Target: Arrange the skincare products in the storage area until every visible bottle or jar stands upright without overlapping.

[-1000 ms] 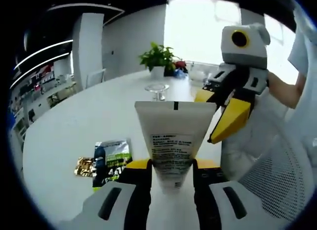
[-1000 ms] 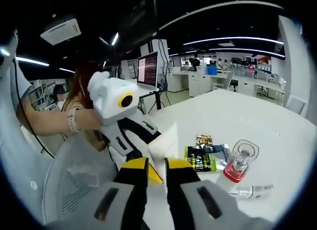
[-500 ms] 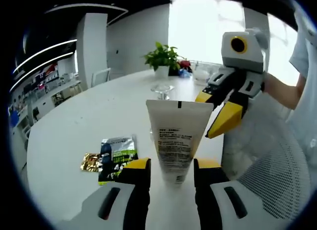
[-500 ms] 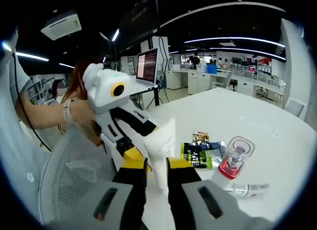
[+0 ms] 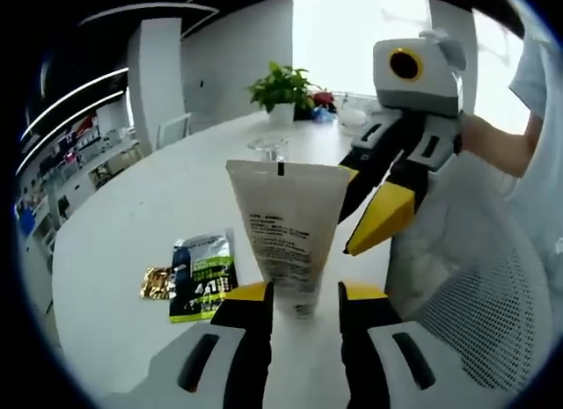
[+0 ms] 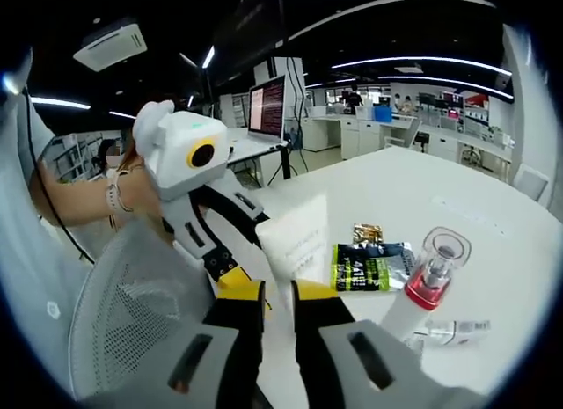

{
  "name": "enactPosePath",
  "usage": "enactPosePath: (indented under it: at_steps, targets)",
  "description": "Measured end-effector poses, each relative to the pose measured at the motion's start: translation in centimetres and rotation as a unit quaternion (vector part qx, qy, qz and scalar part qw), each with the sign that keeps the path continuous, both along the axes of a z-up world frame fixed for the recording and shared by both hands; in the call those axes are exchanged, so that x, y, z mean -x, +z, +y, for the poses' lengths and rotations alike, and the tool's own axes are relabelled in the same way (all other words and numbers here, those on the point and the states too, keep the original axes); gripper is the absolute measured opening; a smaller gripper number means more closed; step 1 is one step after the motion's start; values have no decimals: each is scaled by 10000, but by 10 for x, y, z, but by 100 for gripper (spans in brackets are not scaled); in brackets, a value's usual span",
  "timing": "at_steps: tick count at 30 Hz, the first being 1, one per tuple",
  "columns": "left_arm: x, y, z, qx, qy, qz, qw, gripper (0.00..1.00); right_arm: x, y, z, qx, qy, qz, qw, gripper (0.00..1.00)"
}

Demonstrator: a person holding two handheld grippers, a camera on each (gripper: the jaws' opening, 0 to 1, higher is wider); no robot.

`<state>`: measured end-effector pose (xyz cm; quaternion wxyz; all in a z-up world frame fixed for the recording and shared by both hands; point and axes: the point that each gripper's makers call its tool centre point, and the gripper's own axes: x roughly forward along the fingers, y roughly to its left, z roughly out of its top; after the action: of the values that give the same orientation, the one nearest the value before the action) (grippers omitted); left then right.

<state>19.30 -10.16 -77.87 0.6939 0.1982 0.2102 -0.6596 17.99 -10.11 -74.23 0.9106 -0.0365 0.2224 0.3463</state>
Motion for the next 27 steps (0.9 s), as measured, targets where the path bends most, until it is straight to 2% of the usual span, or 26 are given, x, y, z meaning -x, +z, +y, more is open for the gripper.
enactPosePath:
  at_steps: [10, 16, 20, 25, 27]
  targets:
    - [2, 1, -11, 18, -162, -75, 9998, 24, -1, 1, 8, 3, 67, 17, 10000, 9]
    - [6, 1, -17, -56, -362, -239, 9990, 19, -4, 4, 8, -31, 63, 1, 10000, 8]
    - [-1, 1, -17, -55, -318, -256, 9992, 14, -4, 5, 7, -39, 55, -9, 10000, 6]
    - [-2, 0, -17, 70, -418, -153, 9990, 13, -4, 6, 3, -24, -3, -33, 10000, 8]
    - [-2, -1, -17, 159, -404, -11, 9991, 12, -2, 6, 1, -22, -27, -36, 10000, 8]
